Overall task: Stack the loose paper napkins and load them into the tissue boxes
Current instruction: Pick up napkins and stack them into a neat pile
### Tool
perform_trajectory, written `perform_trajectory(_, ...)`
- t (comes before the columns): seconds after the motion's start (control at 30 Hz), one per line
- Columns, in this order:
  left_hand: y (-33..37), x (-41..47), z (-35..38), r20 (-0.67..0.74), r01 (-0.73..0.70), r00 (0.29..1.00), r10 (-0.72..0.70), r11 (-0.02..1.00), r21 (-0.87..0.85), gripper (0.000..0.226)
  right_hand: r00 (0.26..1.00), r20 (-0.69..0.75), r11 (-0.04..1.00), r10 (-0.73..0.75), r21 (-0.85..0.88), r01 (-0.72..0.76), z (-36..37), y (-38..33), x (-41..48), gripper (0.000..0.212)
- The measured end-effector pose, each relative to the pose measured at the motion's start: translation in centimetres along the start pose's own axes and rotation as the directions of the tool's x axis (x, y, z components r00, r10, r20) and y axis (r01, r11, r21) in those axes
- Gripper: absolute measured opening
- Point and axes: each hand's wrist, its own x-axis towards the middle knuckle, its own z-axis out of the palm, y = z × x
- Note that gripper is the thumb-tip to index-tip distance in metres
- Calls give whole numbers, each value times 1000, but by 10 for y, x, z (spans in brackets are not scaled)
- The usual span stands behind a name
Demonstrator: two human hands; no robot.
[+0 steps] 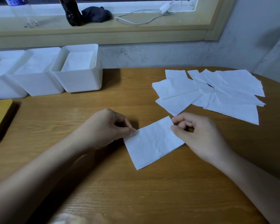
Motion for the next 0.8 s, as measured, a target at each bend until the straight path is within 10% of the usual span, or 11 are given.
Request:
perform_trajectory(0.37,-3,3,7,-31,-46,998,52,985,163,16,996,-15,982,-91,-166,87,-1,0,-3,21)
perform_trajectory(0.8,-10,9,35,-108,-433,885,452,887,162,11,979,-41,856,-199,-494,154,-15,24,18,31)
